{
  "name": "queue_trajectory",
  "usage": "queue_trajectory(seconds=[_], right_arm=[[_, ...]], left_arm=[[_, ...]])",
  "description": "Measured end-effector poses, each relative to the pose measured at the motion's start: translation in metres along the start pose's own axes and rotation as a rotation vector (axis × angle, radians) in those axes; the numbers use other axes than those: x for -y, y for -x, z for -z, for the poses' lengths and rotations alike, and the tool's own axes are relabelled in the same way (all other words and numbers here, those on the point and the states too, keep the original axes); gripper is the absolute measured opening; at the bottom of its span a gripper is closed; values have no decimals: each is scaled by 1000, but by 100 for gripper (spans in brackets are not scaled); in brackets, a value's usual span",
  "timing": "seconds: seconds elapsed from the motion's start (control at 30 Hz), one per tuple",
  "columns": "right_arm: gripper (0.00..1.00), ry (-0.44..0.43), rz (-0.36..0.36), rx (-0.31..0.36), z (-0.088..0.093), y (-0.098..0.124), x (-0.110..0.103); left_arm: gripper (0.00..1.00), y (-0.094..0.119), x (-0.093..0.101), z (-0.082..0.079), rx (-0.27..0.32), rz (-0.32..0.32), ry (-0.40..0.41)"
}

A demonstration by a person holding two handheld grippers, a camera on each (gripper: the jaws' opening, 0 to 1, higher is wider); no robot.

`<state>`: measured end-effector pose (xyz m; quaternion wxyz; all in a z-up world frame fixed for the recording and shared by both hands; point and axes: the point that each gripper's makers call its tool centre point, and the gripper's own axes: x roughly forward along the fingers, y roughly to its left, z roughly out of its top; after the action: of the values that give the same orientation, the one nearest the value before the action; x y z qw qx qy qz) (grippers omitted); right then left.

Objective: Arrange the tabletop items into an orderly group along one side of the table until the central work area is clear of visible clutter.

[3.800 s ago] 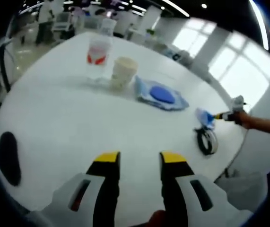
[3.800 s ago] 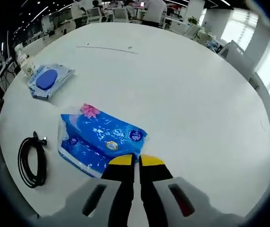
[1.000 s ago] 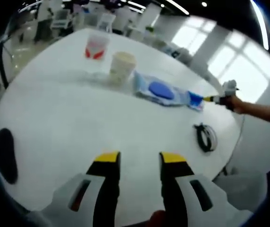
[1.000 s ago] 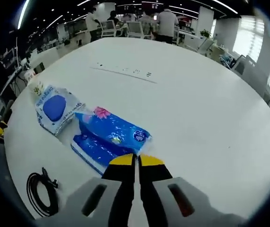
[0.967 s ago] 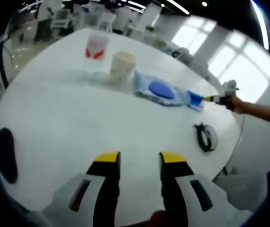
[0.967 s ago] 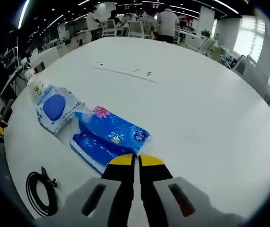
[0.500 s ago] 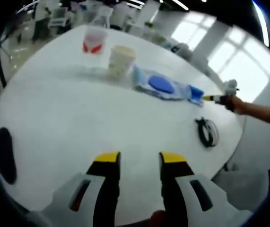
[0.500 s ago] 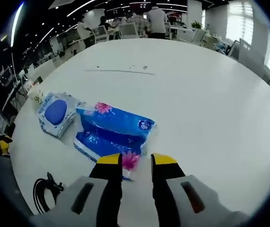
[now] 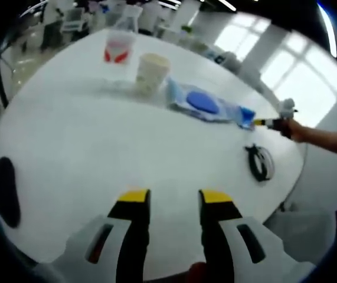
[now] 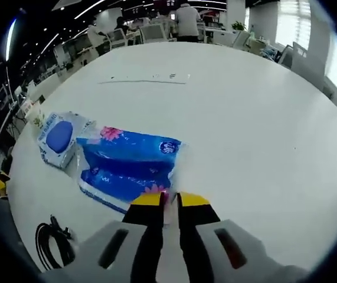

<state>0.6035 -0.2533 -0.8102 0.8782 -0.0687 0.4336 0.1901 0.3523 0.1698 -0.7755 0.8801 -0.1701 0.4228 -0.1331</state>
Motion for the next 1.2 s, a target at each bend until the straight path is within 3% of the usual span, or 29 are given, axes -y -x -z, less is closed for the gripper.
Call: queue_trajectory(seconds=[0.03, 0.1, 0.27, 0.3, 0.37, 0.47, 0.5, 0.63, 0.67, 0.7, 0.73, 0.93, 1.2], right_arm=[[7, -5, 2, 1, -2, -5, 6], [7, -25, 5, 5, 4, 5, -5], [6, -63, 33, 5, 1, -10, 6], [5, -69, 37, 7, 8, -4, -4], [4, -98, 62, 20, 2, -13, 7], [3, -140, 90, 30, 8, -3, -6], [2, -153, 102, 34, 2, -9, 7], [2, -196, 136, 44, -2, -12, 17], [2, -220, 154, 56, 1, 0, 9], [2, -244, 166, 65, 11, 28, -20], [2, -285, 181, 73, 14, 39, -28], [2, -277, 175, 64, 16, 60, -47], [2, -316, 192, 60, 16, 62, -41]], left_arm=[[30, 0, 0, 0, -1, 0, 0], [30, 0, 0, 0, -1, -1, 1], [30, -1, 0, 1, -5, 0, -1], [30, -1, 0, 1, -5, 0, -1], [30, 0, 0, 1, -5, 0, 0], [30, 0, 0, 1, -4, -2, 4], [30, 0, 0, 1, -4, -2, 5], [30, 0, 0, 1, -3, -1, 5], [30, 0, 0, 1, -2, -1, 5], [30, 0, 0, 0, -1, -1, 6], [30, 0, -1, 0, -1, -1, 7], [30, 0, -1, -1, 3, -1, 8], [30, -2, 0, -1, 4, 2, 8]])
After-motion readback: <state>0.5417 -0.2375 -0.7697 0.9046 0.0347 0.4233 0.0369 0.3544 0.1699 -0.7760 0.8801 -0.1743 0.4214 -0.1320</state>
